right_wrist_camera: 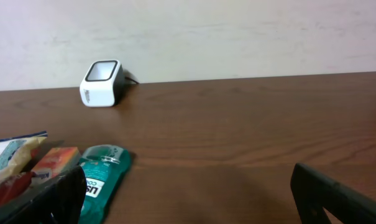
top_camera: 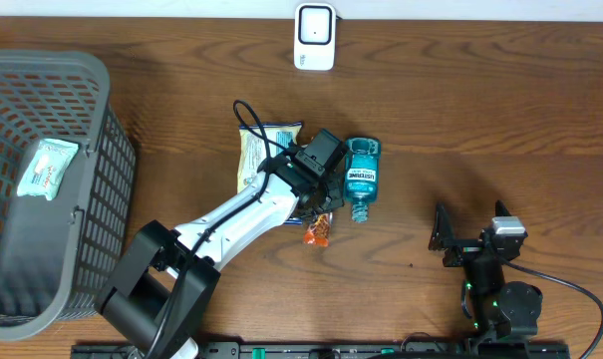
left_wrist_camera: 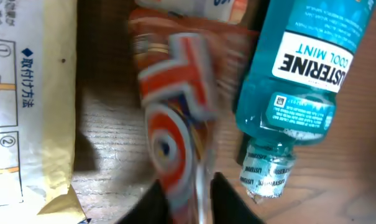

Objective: Scan the item barcode
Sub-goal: 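Lift the red Top bar out and lay it below the orange box, then return the left gripper into the basket and grasp the mint-green wipes pack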

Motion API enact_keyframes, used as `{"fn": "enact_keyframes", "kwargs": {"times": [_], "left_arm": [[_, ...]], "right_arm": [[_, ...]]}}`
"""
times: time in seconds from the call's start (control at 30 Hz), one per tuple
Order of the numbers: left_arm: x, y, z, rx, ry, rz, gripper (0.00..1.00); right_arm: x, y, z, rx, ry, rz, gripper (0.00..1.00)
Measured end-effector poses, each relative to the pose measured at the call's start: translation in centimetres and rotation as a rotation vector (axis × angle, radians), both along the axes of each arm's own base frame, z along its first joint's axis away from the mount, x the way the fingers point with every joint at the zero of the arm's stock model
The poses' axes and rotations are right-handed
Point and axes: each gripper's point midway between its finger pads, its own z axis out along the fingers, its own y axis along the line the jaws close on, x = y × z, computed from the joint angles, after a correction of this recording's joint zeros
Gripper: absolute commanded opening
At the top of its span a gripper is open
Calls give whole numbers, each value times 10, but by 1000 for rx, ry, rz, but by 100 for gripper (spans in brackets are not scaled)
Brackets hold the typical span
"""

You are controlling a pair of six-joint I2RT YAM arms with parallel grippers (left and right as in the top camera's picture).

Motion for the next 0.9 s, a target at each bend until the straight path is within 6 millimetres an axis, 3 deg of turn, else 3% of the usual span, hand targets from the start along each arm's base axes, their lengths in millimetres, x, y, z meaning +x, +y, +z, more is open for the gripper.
{"fn": "enact_keyframes", "kwargs": {"times": [0.07, 0.3, 0.47, 0.57, 0.7, 0.9], "left_arm": [[0, 0, 0, -1, -1, -1, 100], [0, 1, 2, -3, -2, 3, 99], [10, 13, 34, -37, -54, 27, 98], [25, 29, 79, -88, -140, 64, 98], [53, 67, 162, -171, -336, 138, 98], [67, 143, 277, -234, -634, 290, 98]], "right_arm": [[0, 0, 0, 0, 0, 0, 99], [0, 0, 0, 0, 0, 0, 99], [0, 0, 0, 0, 0, 0, 99], [0, 0, 0, 0, 0, 0, 99], [0, 0, 0, 0, 0, 0, 99], [0, 0, 0, 0, 0, 0, 99]]}}
